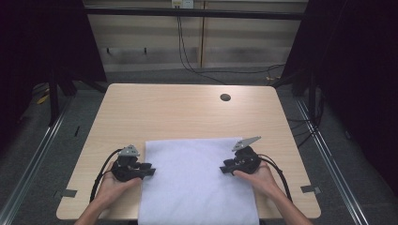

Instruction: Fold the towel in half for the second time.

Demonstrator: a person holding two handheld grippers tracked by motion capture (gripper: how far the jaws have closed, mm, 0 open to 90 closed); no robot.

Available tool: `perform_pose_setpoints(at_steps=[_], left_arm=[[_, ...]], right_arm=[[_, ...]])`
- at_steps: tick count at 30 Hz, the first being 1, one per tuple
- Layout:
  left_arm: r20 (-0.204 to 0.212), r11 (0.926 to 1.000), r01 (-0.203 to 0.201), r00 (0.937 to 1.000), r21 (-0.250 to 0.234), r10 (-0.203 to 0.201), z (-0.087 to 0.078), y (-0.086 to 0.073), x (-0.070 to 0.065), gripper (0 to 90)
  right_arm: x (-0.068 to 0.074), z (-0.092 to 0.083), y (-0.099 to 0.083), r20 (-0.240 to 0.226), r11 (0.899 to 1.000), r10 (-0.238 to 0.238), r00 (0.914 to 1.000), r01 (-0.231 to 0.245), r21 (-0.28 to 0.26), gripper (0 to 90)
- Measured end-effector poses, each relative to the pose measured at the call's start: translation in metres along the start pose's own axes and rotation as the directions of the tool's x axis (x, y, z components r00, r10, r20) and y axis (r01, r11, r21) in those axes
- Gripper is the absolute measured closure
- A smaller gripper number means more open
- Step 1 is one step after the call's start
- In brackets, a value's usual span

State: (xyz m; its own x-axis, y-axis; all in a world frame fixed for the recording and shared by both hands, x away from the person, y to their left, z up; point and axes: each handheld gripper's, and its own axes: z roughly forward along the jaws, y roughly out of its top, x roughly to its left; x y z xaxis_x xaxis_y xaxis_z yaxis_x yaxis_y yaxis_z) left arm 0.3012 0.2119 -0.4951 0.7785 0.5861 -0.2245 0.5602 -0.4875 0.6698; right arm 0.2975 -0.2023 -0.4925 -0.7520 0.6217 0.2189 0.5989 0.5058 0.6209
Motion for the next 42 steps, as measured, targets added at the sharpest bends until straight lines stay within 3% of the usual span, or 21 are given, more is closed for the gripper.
perform_pose_setpoints(at_steps=[7, 9, 11, 13, 14, 15, 16, 18, 19, 20, 22, 23, 25, 28, 30, 33, 35, 37, 39, 42], left_arm=[[0.058, 0.9994, -0.005, 0.9983, 0.034, 0.003, -0.012, -0.014, -0.017, 67.9], [0.065, 0.9994, 0.003, 0.9979, 0.036, -0.005, -0.012, -0.014, -0.018, 67.8], [0.062, 0.9991, -0.015, 0.9980, 0.040, 0.012, -0.011, -0.012, -0.019, 67.0], [0.055, 0.9997, -0.004, 0.9985, 0.025, 0.003, -0.011, -0.006, -0.013, 66.7], [0.042, 0.9999, -0.003, 0.9991, 0.015, 0.003, -0.011, -0.003, -0.010, 66.7], [0.042, 0.9999, -0.003, 0.9991, 0.015, 0.003, -0.011, -0.003, -0.010, 66.6], [0.027, 0.9999, 0.012, 0.9996, -0.006, -0.011, -0.012, 0.002, -0.002, 66.3], [0.007, 0.9996, 0.022, 0.9997, -0.016, -0.022, -0.013, 0.008, 0.007, 65.6], [0.007, 0.9996, 0.022, 0.9997, -0.016, -0.022, -0.013, 0.008, 0.007, 64.5], [-0.007, 0.9988, 0.027, 0.9996, -0.042, -0.027, -0.014, 0.014, 0.015, 63.7], [-0.038, 0.9984, 0.029, 0.9988, -0.049, -0.031, -0.015, 0.021, 0.023, 62.1], [-0.038, 0.9984, 0.029, 0.9988, -0.049, -0.031, -0.015, 0.021, 0.023, 61.5], [-0.039, 0.9958, 0.057, 0.9974, -0.072, -0.060, -0.014, 0.026, 0.038, 59.3], [-0.040, 0.9929, 0.080, 0.9957, -0.089, -0.084, -0.011, 0.028, 0.048, 56.8], [-0.076, 0.9948, 0.083, 0.9933, -0.059, -0.087, -0.004, 0.030, 0.054, 54.4], [-0.069, 0.9955, 0.083, 0.9939, -0.046, -0.086, 0.000, 0.030, 0.055, 53.3], [-0.054, 0.9955, 0.081, 0.9950, -0.049, -0.084, 0.005, 0.032, 0.055, 52.5], [-0.056, 0.9960, 0.076, 0.9953, -0.046, -0.079, 0.007, 0.033, 0.055, 51.1], [-0.024, 0.9963, 0.074, 0.9969, -0.045, -0.075, 0.011, 0.034, 0.056, 50.4], [-0.018, 0.9984, 0.055, 0.9983, -0.011, -0.055, 0.016, 0.033, 0.053, 51.4]], right_arm=[[0.025, -0.012, -0.017, -0.056, 0.998, -0.035, 0.9978, 0.037, 0.046, 63.1], [0.028, -0.014, -0.019, -0.058, 0.998, -0.031, 0.9978, 0.034, 0.053, 62.6], [0.030, -0.019, -0.020, -0.049, 0.998, -0.037, 0.9981, 0.039, 0.045, 61.8], [0.017, -0.031, -0.015, -0.007, 0.999, -0.018, 0.9998, 0.018, -0.032, 61.7], [0.008, -0.035, -0.012, 0.020, 0.998, -0.010, 0.9998, 0.011, -0.057, 61.6], [0.008, -0.035, -0.012, 0.020, 0.998, -0.010, 0.9998, 0.011, -0.057, 61.6], [-0.011, -0.042, -0.006, 0.075, 0.997, 0.018, 0.9971, -0.011, -0.082, 61.5], [-0.030, -0.045, 0.000, 0.130, 0.996, 0.024, 0.9912, -0.013, -0.085, 60.6], [-0.030, -0.045, 0.000, 0.130, 0.996, 0.024, 0.9912, -0.013, -0.085, 60.6], [-0.048, -0.043, 0.004, 0.140, 0.995, 0.052, 0.9888, -0.039, -0.096, 58.9], [-0.060, -0.039, 0.006, 0.132, 0.993, 0.074, 0.9884, -0.061, -0.101, 57.0], [-0.060, -0.039, 0.006, 0.132, 0.993, 0.074, 0.9884, -0.061, -0.101, 57.0], [-0.069, -0.030, 0.002, 0.115, 0.992, 0.096, 0.9887, -0.086, -0.090, 54.0], [-0.072, -0.028, -0.005, 0.130, 0.994, 0.095, 0.9870, -0.086, -0.075, 53.2], [-0.072, -0.029, -0.007, 0.132, 0.993, 0.102, 0.9859, -0.093, -0.074, 53.5], [-0.072, -0.028, -0.008, 0.128, 0.993, 0.100, 0.9867, -0.091, -0.076, 53.8], [-0.072, -0.023, -0.009, 0.138, 0.996, 0.077, 0.9874, -0.071, -0.049, 59.4], [-0.072, -0.023, -0.009, 0.136, 0.995, 0.088, 0.9868, -0.082, -0.050, 59.7], [-0.072, -0.023, -0.009, 0.133, 0.996, 0.084, 0.9876, -0.079, -0.045, 66.1], [-0.072, -0.024, -0.010, 0.108, 0.995, 0.093, 0.9898, -0.089, -0.038, 72.4]])
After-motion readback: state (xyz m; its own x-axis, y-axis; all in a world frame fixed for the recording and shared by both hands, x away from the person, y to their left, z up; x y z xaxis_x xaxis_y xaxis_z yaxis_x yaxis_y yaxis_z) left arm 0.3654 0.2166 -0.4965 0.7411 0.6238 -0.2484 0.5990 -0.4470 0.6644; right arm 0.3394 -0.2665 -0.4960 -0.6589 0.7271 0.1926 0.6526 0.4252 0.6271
